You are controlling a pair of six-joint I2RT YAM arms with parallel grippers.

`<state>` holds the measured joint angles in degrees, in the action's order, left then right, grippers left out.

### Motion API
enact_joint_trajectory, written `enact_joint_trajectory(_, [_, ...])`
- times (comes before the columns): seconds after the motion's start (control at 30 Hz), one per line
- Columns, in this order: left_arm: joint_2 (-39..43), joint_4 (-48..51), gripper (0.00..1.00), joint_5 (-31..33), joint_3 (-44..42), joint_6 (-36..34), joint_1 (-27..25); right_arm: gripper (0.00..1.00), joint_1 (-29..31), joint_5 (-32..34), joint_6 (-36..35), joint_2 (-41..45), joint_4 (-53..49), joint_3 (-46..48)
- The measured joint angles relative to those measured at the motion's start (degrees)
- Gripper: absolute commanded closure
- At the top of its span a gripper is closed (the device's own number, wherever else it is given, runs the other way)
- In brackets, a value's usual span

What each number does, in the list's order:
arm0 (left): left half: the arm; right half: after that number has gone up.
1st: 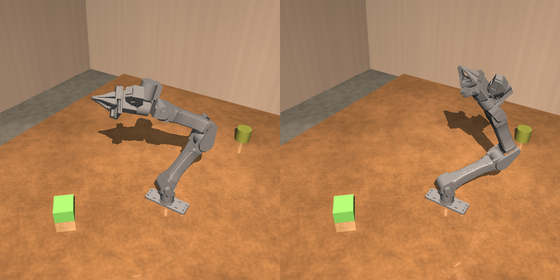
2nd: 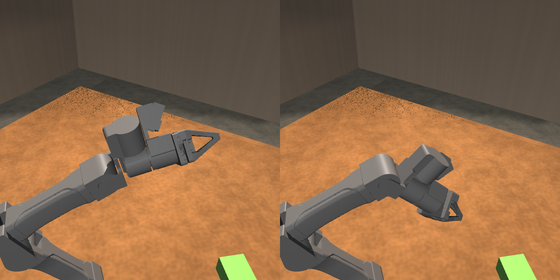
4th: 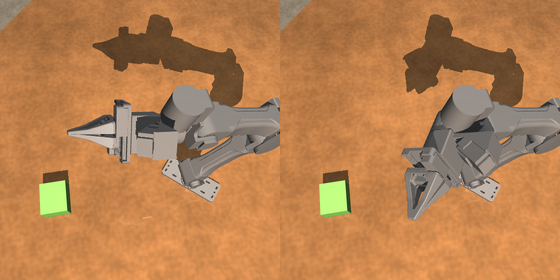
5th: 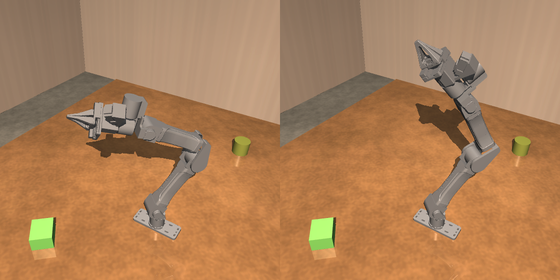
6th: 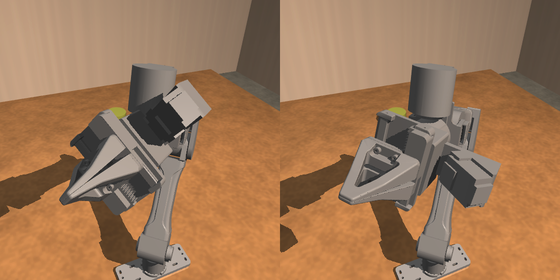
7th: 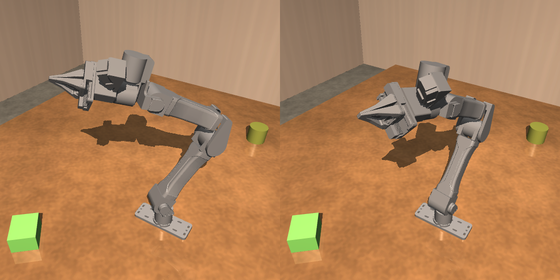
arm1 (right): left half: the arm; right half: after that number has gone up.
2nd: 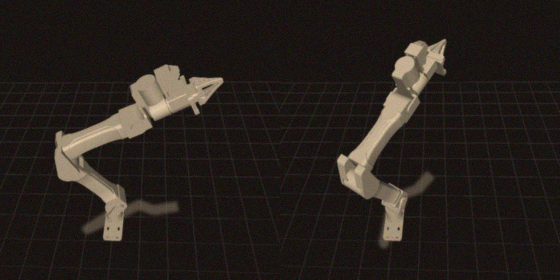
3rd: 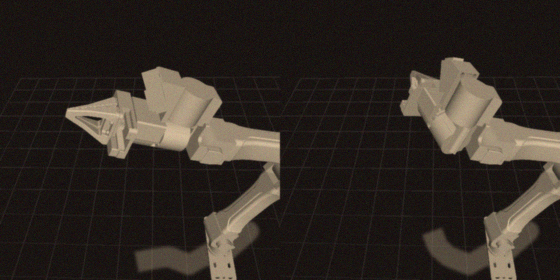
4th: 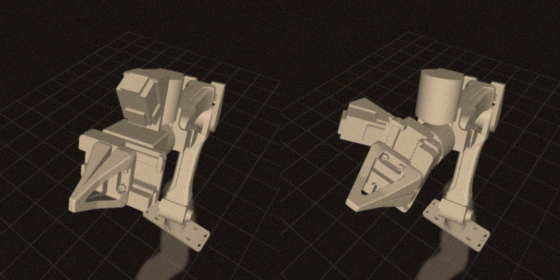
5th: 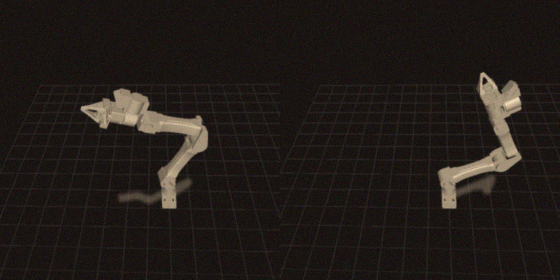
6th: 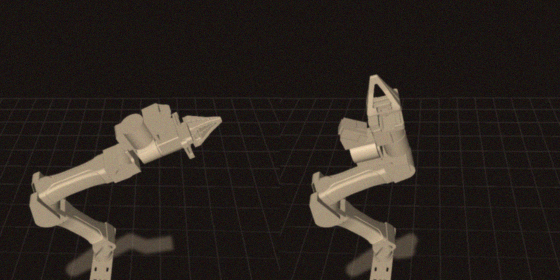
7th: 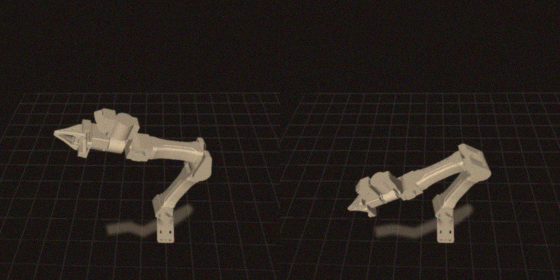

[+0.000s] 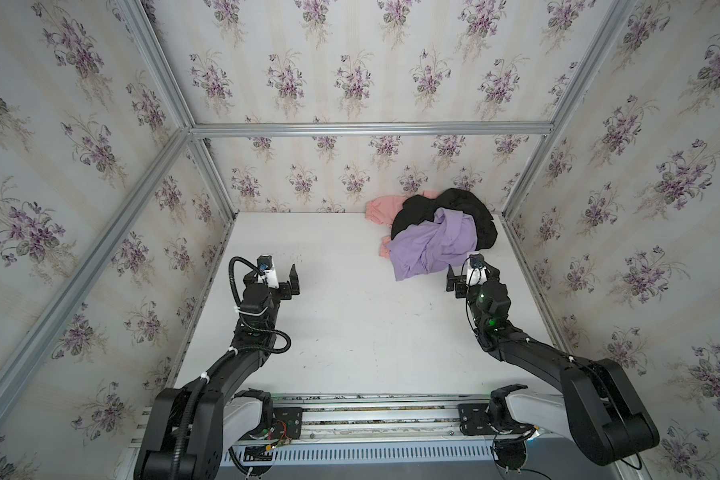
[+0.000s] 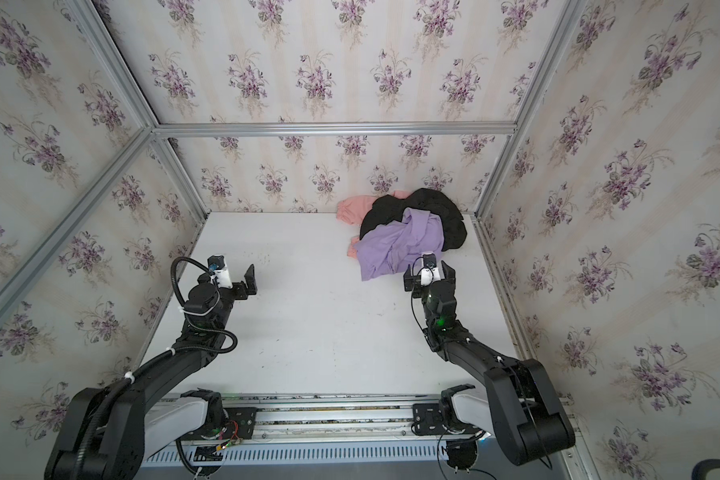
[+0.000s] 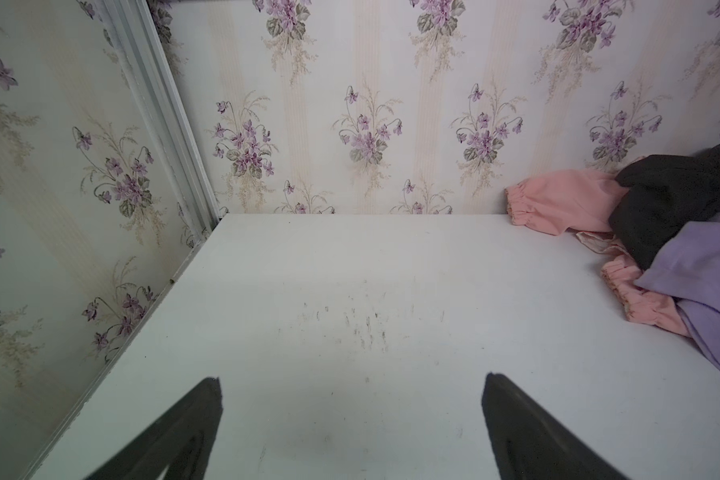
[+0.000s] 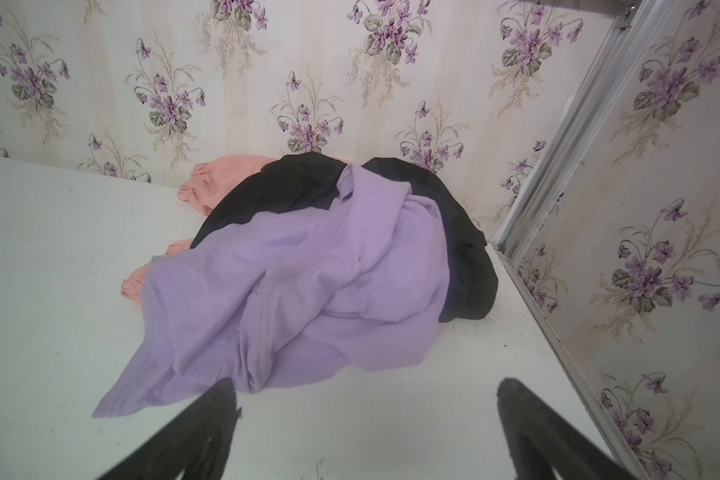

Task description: Pick out a specific cloth from the pile

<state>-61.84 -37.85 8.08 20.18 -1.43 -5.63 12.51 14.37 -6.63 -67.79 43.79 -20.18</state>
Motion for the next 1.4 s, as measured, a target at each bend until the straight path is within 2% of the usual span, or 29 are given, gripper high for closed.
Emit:
enact_joint_trajectory(0.1, [4.11, 5.79, 0.00, 0.94, 2.58, 0.74, -1.90, 0.00, 0.02, -0.33, 4.31, 3.41, -5.73, -1.73])
enact_joint_trajectory(0.17, [6.43, 9.20, 0.00, 2.93, 5.38, 1.57, -3.98, 0.00, 0.02, -0.87, 9.79, 6.05, -11.32, -4.28])
enact_joint_trajectory(0.27, [6.75, 13.00, 0.00, 2.05, 9.07, 4.33, -5.31, 0.00, 0.02, -4.66, 18.47, 9.18, -17.03, -6.05])
enact_joint_trajectory(0.47, [-1.92, 23.54, 0.00, -4.31, 21.18, 11.43, -8.39, 0.00, 0.07, -11.06, 32.96, 10.40, -26.97, -6.91])
enact_joint_trajectory(0.63, [-12.61, 27.67, 0.00, -10.60, 30.82, 15.56, -11.67, 0.00, 0.07, -13.86, 37.88, 7.48, -31.41, -10.78])
enact_joint_trajectory(0.87, [-29.70, 29.57, 0.02, -20.28, 47.78, 16.11, -15.82, 0.00, -0.26, -19.89, 39.06, -0.42, -34.42, -18.43])
enact_joint_trajectory(1.07, [-45.33, 28.81, 0.04, -27.02, 62.69, 17.62, -17.18, 0.00, -5.03, -28.59, 36.02, -8.76, -31.63, -24.57])
enact_joint_trajectory(1.3, [-60.81, 26.95, 0.07, -32.85, 79.52, 22.01, -16.92, 0.00, -5.40, -34.80, 34.25, -17.14, -29.86, -31.93])
enact_joint_trajectory(1.4, [-67.21, 24.04, 0.12, -34.56, 84.80, 26.77, -16.85, 0.00, -5.40, -36.50, 34.29, -20.06, -29.11, -33.40])
